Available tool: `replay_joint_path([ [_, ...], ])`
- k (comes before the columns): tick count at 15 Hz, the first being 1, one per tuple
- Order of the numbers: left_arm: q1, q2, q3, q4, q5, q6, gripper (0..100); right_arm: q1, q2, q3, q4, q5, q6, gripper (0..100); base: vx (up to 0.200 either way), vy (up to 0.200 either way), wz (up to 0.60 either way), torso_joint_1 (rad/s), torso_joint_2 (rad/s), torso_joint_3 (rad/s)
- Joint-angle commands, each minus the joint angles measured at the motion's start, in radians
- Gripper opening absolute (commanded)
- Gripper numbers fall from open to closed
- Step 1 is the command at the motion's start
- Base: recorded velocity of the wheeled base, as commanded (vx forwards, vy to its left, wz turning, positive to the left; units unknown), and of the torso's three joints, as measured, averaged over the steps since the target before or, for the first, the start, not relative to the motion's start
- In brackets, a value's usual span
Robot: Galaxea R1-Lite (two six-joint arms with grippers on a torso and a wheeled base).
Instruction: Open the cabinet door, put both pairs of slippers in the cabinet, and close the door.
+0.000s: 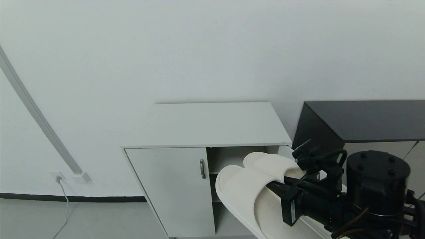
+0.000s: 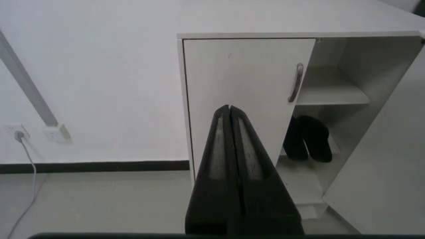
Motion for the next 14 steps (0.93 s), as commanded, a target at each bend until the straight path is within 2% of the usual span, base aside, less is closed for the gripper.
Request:
replay_joint_path([
  [1,0.000,0.001,0.000,0.001,0.001,0.000,0,0.005,0.003,-0.001,0.000,-0.001,-0.001,0,0.000,0.000,0.00,0.000,0.00,0.000],
  [5,0.000,0.001,0.000,0.001,0.001,0.000,0,0.014,0.016,-0.002,0.000,-0.002,-0.004,0,0.000,0.000,0.00,-0.019,0.04,0.027],
  [14,0.000,0.001,0.000,0.001,0.001,0.000,0,0.017,0.020,0.007,0.000,-0.004,-0.004,0,0.000,0.000,0.00,-0.213,0.51,0.293],
])
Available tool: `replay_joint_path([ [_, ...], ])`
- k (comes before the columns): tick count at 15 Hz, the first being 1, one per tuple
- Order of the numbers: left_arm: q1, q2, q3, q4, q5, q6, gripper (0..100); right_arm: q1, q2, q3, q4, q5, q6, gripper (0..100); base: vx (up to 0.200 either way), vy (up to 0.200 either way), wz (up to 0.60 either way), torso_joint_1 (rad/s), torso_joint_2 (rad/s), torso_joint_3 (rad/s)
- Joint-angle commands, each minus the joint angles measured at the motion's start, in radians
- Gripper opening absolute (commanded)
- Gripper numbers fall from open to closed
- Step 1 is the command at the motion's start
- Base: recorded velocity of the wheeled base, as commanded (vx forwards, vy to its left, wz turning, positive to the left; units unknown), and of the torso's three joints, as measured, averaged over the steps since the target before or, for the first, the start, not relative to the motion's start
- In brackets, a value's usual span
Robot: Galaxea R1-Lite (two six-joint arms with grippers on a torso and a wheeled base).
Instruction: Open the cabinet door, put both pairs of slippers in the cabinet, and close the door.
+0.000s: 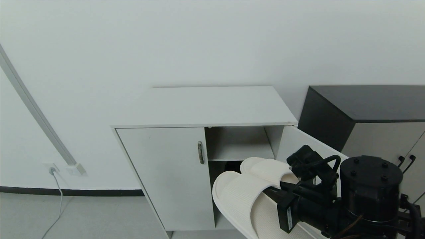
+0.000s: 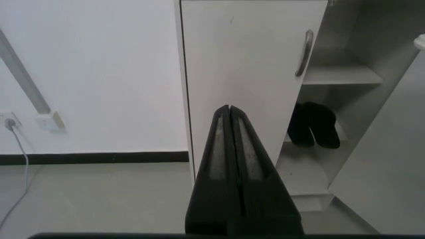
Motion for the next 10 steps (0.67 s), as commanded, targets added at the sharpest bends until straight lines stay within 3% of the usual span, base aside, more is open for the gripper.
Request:
replay_joint_path([
  [1,0.000,0.001,0.000,-0.001,-0.001,-0.001,0,0.002,0.008,0.001,0.000,-0.001,0.000,0,0.000,0.000,0.00,-0.207,0.52,0.310],
  [10,0.000,0.001,0.000,-0.001,0.001,0.001,0,0.006,0.014,0.008,-0.017,-0.001,0.000,0,0.000,0.000,0.00,-0.179,0.50,0.317],
])
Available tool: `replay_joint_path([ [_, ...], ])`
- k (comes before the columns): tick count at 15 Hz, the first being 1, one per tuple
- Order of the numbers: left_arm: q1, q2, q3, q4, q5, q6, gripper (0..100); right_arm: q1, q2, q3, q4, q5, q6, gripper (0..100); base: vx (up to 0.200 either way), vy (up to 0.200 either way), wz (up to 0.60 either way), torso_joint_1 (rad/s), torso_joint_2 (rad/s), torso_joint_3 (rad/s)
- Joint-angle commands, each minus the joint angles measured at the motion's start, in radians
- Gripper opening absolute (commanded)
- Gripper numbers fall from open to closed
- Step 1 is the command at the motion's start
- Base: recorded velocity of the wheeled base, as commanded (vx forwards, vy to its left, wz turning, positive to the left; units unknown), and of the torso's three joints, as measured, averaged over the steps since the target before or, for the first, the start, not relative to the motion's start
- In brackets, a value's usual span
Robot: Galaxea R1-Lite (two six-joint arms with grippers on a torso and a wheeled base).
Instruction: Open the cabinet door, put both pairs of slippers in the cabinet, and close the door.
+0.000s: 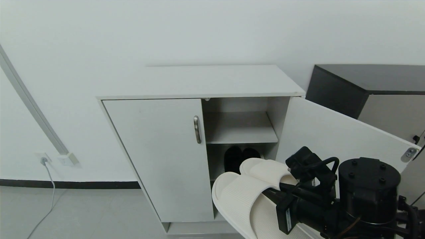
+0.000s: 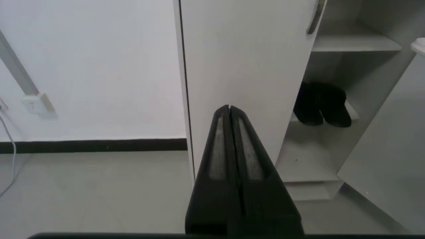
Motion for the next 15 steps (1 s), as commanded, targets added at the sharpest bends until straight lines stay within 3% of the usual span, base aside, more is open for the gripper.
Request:
replay_joint_path([
  [1,0.000,0.001,0.000,0.001,0.001,0.001,0,0.000,0.005,0.001,-0.001,0.000,0.000,0,0.000,0.000,0.00,-0.139,0.48,0.330],
  [12,0.000,0.001,0.000,0.001,0.001,-0.001,0,-0.001,0.012,0.001,-0.015,-0.002,0.000,0,0.000,0.000,0.00,-0.083,0.45,0.361],
  [15,0.000,0.001,0.000,0.000,0.001,-0.002,0,-0.003,0.019,0.002,-0.027,-0.002,0.000,0,0.000,0.000,0.00,-0.001,0.14,0.128],
])
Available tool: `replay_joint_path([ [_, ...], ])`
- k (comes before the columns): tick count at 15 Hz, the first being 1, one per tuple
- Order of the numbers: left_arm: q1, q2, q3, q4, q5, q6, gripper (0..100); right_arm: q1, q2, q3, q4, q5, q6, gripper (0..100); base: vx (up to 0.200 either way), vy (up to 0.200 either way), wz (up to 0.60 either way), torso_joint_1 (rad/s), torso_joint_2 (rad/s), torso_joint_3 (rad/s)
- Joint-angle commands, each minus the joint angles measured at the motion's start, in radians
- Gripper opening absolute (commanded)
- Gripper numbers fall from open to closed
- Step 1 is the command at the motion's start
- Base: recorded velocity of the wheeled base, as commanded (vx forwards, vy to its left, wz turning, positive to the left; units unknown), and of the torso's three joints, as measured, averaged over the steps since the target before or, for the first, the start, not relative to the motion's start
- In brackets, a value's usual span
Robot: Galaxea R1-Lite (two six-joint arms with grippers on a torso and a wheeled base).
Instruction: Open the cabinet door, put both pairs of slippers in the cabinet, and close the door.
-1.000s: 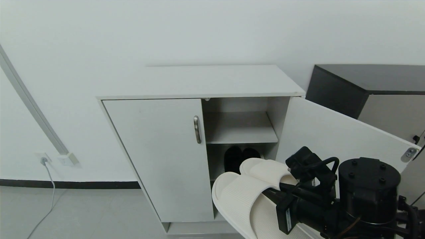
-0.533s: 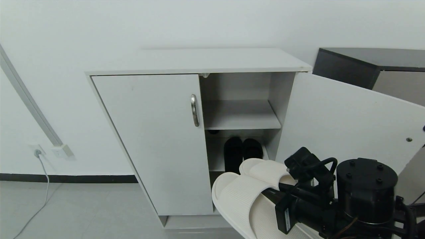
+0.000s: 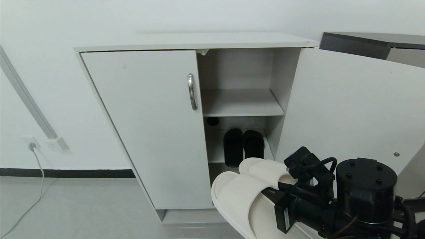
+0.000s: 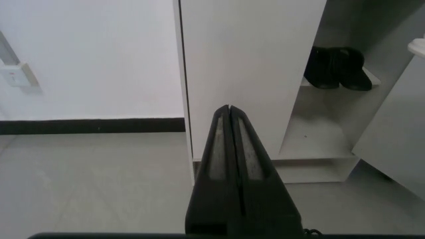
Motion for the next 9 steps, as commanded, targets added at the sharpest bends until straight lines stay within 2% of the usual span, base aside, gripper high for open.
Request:
replay_joint_path([
  [1,0.000,0.001,0.000,0.000,0.000,0.000,0,0.001,0.003,0.003,-0.001,0.002,0.000,0,0.000,0.000,0.00,0.000,0.00,0.000],
  [3,0.000,0.001,0.000,0.000,0.000,0.001,0,0.002,0.015,-0.008,-0.001,-0.032,-0.003,0,0.000,0.000,0.00,0.000,0.00,0.000],
  [6,0.000,0.001,0.000,0.000,0.000,0.001,0,0.079,0.147,-0.180,0.022,-0.325,0.032,0,0.000,0.000,0.00,0.000,0.00,0.000],
  [7,0.000,0.001,0.000,0.001,0.000,0.001,0,0.102,0.194,-0.240,0.033,-0.383,0.060,0,0.000,0.000,0.00,0.000,0.00,0.000],
  [9,0.000,0.001,0.000,0.001,-0.001,0.001,0,0.107,0.230,-0.355,0.149,-0.472,0.075,0,0.000,0.000,0.00,0.000,0.00,0.000],
])
